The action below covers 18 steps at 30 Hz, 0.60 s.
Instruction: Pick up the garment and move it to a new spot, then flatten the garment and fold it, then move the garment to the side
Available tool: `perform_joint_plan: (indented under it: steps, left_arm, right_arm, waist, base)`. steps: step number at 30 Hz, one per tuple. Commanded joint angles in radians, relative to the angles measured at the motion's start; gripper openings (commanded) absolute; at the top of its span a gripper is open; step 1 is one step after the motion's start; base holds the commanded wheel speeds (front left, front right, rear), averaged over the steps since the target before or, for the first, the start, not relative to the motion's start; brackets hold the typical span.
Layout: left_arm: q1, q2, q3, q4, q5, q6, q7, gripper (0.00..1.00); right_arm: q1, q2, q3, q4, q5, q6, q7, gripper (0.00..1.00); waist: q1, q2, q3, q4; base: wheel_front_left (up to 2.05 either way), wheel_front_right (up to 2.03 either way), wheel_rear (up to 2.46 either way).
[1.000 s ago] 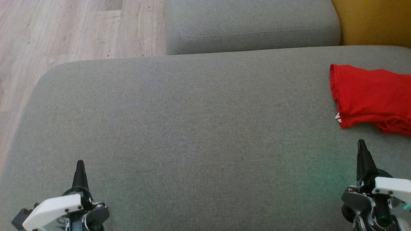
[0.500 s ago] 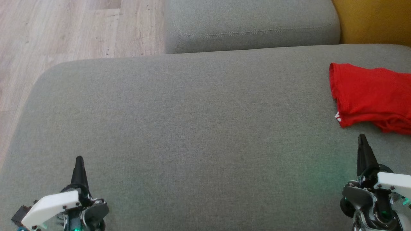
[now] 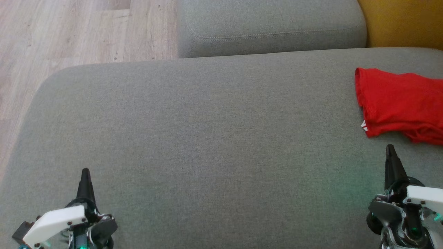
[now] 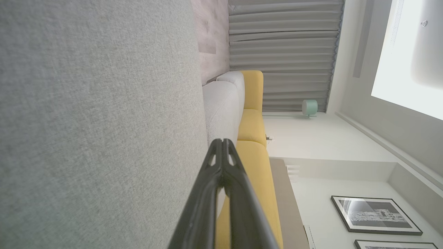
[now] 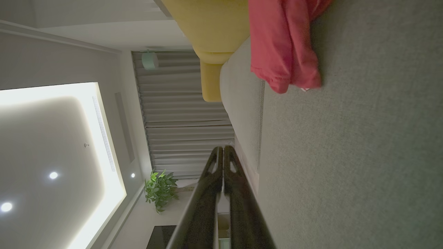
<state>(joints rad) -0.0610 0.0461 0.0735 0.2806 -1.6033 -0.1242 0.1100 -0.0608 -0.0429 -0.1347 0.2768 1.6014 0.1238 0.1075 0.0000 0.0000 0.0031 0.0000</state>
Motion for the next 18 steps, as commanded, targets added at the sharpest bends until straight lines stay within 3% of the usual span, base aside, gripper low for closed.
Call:
perform_joint_plan:
  steps: [1, 18]
  left_arm:
    - [-0.047, 0.004, 0.040, -0.035, -0.005, -0.007, 0.003, 0.00]
    - [-0.047, 0.004, 0.040, -0.035, -0.005, -0.007, 0.003, 0.00]
  right_arm:
    - [-0.047, -0.008, 0.020, -0.032, 0.006, 0.007, 0.006, 0.00]
    - [-0.047, -0.007, 0.020, -0.032, 0.006, 0.007, 0.007, 0.00]
  waist:
    - [0.0000, 0.0000, 0.000, 0.000]
    - [0.0000, 0.0000, 0.000, 0.000]
  base:
    - [0.00, 0.00, 0.00]
    - [0.00, 0.00, 0.00]
